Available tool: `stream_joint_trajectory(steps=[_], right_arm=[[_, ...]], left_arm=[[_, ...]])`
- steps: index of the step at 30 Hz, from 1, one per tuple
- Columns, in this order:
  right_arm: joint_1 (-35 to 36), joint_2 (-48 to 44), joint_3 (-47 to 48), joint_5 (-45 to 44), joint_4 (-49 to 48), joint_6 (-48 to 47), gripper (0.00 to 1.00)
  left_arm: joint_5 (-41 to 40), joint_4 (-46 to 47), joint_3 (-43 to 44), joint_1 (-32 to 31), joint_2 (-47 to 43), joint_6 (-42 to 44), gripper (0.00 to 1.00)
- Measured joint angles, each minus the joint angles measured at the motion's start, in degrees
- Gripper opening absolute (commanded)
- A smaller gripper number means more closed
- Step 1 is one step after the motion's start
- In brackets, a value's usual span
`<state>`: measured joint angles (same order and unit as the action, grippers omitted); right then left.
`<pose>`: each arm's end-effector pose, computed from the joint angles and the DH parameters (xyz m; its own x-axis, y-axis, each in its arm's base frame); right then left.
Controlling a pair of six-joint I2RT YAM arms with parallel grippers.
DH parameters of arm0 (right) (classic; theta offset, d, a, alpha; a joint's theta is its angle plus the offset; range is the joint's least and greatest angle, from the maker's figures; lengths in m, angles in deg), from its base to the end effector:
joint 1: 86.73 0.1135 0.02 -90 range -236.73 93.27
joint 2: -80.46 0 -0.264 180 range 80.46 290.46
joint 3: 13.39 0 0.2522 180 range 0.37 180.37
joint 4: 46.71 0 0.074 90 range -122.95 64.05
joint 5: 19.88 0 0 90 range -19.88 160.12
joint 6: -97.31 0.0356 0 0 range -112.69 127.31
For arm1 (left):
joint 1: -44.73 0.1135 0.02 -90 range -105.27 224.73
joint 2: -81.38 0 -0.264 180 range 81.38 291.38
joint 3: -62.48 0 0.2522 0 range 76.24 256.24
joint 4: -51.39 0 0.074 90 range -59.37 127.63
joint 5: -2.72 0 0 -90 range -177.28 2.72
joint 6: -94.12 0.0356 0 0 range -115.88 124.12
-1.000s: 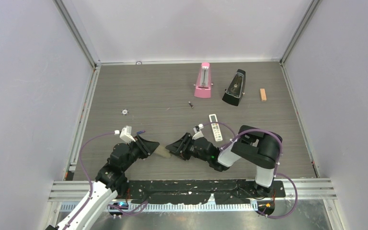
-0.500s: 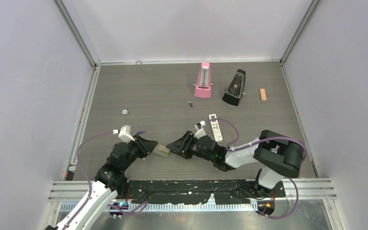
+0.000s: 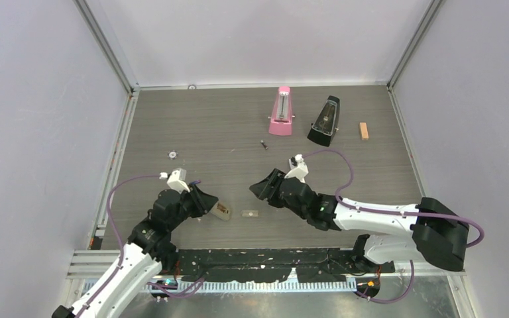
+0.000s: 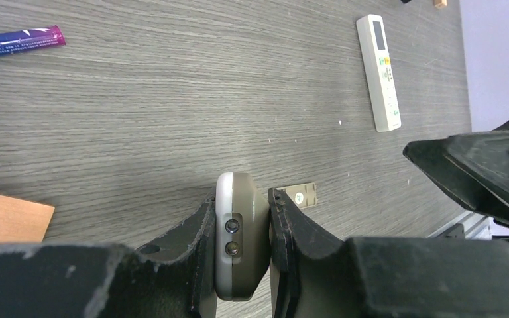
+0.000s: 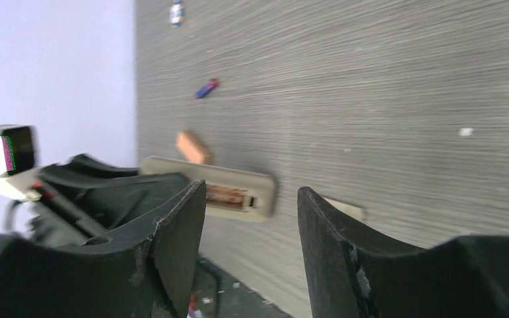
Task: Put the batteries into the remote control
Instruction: Remove the battery cover from the remote control, then adjust the remote control.
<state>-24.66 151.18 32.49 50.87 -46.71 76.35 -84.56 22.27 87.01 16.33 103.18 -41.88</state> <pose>0.1318 0.2236 0.2115 -0.7184 0.5270 -0.4540 -0.0645 0.5993 0.7979 0.1091 -0.0609 0.1749 -0.6402 -0.4707 -0.6071 0.0747 0.7484 -0.6590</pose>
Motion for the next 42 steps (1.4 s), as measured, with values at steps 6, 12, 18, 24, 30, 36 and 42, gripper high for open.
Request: stream_joint_trajectory(steps=[6, 12, 18, 24, 30, 36, 42], right_arm=[[-0.8, -1.0, 0.2, -0.1, 7.4, -9.3, 0.65], [-0.8, -3.4, 0.8, 10.8, 6.6, -23.7, 0.71], [-0.8, -5.5, 1.1, 25.2, 2.5, -33.6, 0.76], [0.7, -4.0, 3.3, 34.9, -0.3, -38.6, 0.81], [4.9, -0.8, 8.0, 41.1, -1.3, -42.1, 0.82], [8.2, 1.2, 9.5, 43.2, -1.2, -44.0, 0.82], [9.9, 1.7, 9.5, 43.7, -0.9, -44.7, 0.75]], left_arm=[[0.1, -3.1, 3.4, 0.0, 2.5, 3.7, 0.0], [4.6, -9.6, 8.0, 0.0, 2.2, 9.0, 0.0], [13.7, -12.9, 14.1, 0.0, 1.7, 10.6, 0.0], [26.5, -12.6, 17.9, 0.0, 1.7, 12.0, 0.0], [38.5, -11.0, 17.9, 0.0, 1.7, 12.2, 0.0], [45.2, -8.8, 17.9, 0.0, 0.3, 12.0, 0.0], [48.4, -5.0, 17.7, 0.0, -1.3, 10.9, 0.0]])
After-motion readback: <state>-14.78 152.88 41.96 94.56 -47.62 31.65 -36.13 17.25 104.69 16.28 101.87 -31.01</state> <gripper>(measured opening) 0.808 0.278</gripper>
